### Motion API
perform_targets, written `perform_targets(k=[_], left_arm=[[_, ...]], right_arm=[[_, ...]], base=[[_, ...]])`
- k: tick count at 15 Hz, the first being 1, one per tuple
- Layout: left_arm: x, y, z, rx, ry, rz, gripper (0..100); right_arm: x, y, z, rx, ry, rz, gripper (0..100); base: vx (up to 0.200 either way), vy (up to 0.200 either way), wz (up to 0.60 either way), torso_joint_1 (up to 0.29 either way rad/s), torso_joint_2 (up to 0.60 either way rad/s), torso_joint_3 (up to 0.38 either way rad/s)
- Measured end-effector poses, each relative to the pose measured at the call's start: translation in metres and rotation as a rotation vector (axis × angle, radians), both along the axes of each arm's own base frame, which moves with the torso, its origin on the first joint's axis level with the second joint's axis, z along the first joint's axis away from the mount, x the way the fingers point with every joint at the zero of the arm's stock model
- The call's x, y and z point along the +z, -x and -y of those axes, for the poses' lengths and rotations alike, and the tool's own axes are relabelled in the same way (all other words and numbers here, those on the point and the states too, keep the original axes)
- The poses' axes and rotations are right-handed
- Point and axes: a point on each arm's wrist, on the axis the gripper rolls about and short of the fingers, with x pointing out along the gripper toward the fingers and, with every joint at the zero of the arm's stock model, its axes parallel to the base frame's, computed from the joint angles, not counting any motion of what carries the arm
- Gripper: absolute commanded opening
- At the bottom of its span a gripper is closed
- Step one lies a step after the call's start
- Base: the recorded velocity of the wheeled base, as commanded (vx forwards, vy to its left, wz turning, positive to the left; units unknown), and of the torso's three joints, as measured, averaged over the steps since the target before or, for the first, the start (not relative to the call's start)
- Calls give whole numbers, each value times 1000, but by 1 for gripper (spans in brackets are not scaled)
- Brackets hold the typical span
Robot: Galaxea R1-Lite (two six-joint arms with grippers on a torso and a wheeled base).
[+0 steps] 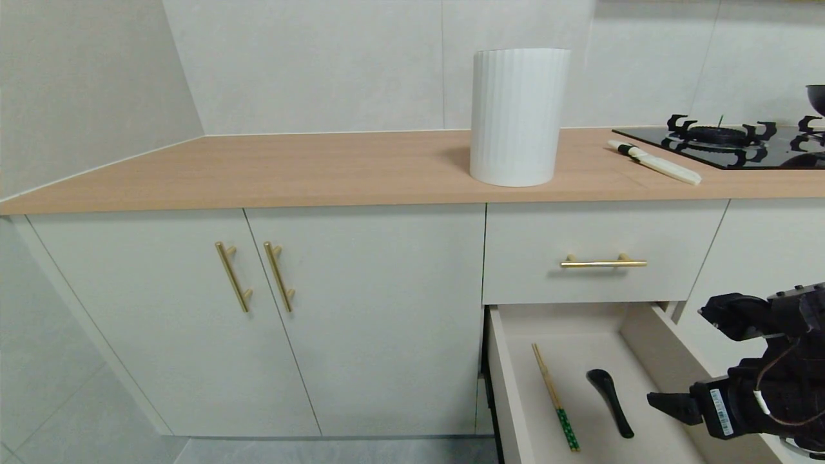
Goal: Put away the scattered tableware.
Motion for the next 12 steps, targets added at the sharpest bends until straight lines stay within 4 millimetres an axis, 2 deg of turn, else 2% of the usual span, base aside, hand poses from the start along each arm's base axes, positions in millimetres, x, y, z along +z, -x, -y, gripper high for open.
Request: perform_targets(k=[1,10,12], left_arm=[[0,0,0,0,1,0,100],[0,0,0,0,2,0,100],[0,0,0,0,2,0,100]], right_arm=[[1,2,0,11,6,8,100],[2,9,-1,37,12,15,100],[-1,12,-4,62,14,1,100]], base=[[0,0,0,0,0,0],[-200,0,0,1,1,2],[0,0,0,0,0,0]])
